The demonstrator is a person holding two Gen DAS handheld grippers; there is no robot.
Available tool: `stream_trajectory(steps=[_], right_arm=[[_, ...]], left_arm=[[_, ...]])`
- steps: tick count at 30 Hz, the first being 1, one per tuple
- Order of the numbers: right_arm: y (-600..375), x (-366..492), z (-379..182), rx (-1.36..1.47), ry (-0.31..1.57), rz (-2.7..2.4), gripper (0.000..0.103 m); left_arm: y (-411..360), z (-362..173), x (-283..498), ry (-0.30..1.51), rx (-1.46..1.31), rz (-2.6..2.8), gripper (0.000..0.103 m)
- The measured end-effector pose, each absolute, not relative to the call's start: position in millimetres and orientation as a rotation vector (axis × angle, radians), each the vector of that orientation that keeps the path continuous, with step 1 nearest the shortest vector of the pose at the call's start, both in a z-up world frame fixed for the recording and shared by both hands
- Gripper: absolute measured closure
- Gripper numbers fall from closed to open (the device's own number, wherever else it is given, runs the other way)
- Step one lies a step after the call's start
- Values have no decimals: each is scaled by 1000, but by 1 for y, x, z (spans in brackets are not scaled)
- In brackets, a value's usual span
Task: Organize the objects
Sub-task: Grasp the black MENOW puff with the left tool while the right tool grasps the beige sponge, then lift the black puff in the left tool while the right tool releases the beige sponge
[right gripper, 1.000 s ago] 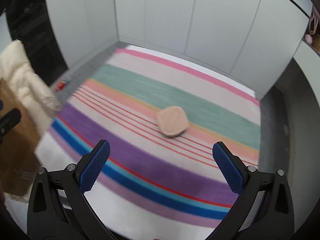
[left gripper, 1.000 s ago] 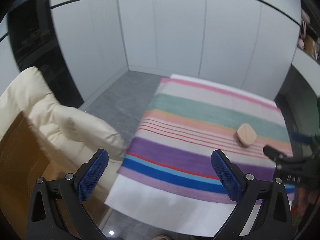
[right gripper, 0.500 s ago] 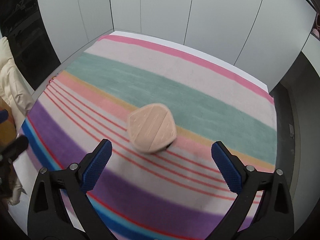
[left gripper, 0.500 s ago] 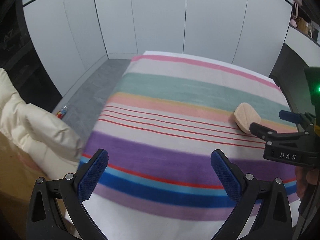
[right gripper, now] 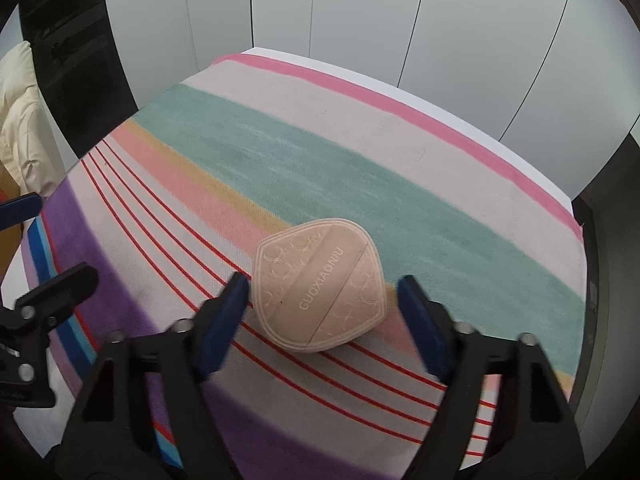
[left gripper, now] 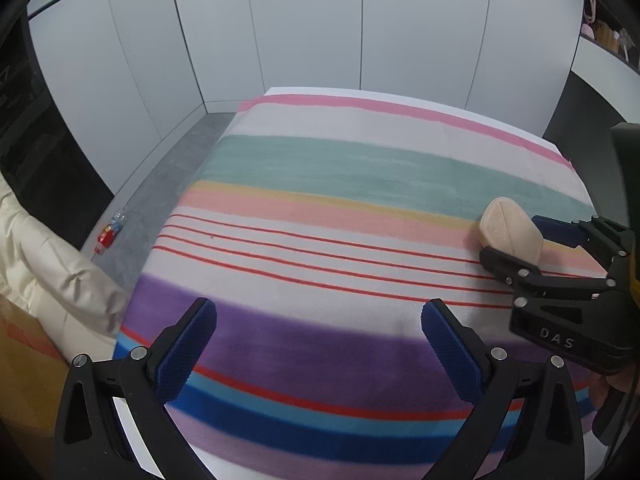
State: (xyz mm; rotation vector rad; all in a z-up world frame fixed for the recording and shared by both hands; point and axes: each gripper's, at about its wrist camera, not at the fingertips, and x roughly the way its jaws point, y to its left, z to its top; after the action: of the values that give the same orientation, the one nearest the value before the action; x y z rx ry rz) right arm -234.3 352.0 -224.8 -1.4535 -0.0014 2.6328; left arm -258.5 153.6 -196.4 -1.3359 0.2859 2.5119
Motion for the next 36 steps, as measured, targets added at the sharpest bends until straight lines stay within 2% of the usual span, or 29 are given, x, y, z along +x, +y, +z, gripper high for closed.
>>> stream_trajectory(steps=[3,5,12,21,25,27,30,33,34,36], right_arm=[[360,-229,-220,-1428,48,2651,34],[368,-225,-216,-1419,87,2666,38],[407,-205,-205,-1354,170,2613,38],[459,-170,-222,-1360,277,2489,38],[473,-161,-229,-1368,296,2460,38],[475,-159,-230,-1368,298,2460,38],[475,-156,-230,-1372,295,2462,38],[472,-157,-231,-1384,291,2457,38],[472,-157,-230,-1379,294,2457,38],[469,-158,-229,-1373,305,2455,38]], left_arm=[[166,-201,-259,284,-1334,2497,0],[176,-203,-259,282,-1328,2485,0],[225,-205,-253,281,-1278,2405,0],[283,-219,-246,347,-1254,2318,0],[302,-227,-247,378,-1244,2294,4],[309,-231,-249,395,-1239,2286,8],[316,-233,-254,378,-1251,2271,19],[321,-231,-253,384,-1243,2278,39],[321,-230,-253,382,-1246,2272,49],[318,-227,-251,387,-1245,2277,50]])
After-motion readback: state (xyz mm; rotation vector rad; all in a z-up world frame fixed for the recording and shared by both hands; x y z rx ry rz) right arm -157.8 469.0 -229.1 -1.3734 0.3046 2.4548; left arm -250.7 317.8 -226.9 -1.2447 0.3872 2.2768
